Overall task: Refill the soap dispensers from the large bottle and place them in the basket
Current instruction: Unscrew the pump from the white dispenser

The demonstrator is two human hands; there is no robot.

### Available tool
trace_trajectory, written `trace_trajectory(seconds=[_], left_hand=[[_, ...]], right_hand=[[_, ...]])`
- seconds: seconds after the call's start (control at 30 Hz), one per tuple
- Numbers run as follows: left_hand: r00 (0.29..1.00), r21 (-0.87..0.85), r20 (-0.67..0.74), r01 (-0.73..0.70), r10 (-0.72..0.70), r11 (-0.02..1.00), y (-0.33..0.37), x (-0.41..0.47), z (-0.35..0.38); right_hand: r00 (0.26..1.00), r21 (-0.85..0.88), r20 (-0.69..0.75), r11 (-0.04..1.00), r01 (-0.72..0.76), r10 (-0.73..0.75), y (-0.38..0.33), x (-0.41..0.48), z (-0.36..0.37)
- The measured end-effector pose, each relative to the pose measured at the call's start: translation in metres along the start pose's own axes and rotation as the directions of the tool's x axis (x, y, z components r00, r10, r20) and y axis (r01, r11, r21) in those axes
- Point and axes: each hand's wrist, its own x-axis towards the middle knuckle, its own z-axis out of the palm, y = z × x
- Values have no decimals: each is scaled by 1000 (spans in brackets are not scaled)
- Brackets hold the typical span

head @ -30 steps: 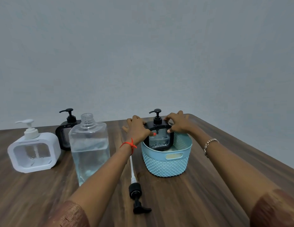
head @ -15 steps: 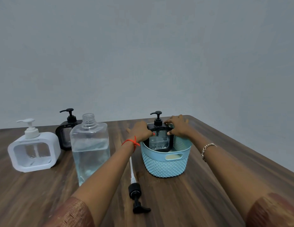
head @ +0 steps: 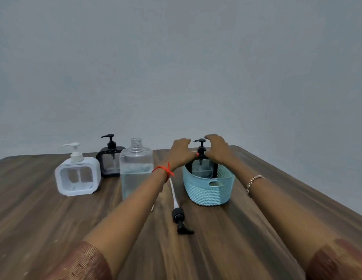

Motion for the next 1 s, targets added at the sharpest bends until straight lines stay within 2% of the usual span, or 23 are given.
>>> trace_trajectory(seconds=[0.1, 0.23, 0.37, 0.53, 0.63, 0.9, 1.0], left_hand=[[996, 4, -44, -80, 81, 997, -3, -23, -24], [952, 67, -234, -188, 199, 980, -2, -66, -68], [906, 75, -365, -198, 212, 977, -13, -107, -114], [869, 26, -476, -143, 139, 989, -45, -146, -147], [849, -13, -525, -81, 63, 997, -70, -161, -152], [845, -216, -481, 145, -235, 965, -149, -163, -147], [883, -222, -402, 163, -243, 961, -175, -156, -146]], right_hand=[[997, 74, -43, 995, 72, -69, -30, -16, -7], [981, 138, -97, 974, 179, -167, -73, -39, -16], [954, 170, -152, 944, 284, -260, -120, -58, -18], [909, 245, -182, 878, 411, -375, -176, -81, -3], [899, 294, -148, 849, 438, -412, -202, -90, 17], [902, 348, 39, 852, 391, -430, -237, -78, 88], [916, 393, 115, 865, 312, -383, -241, -62, 117]])
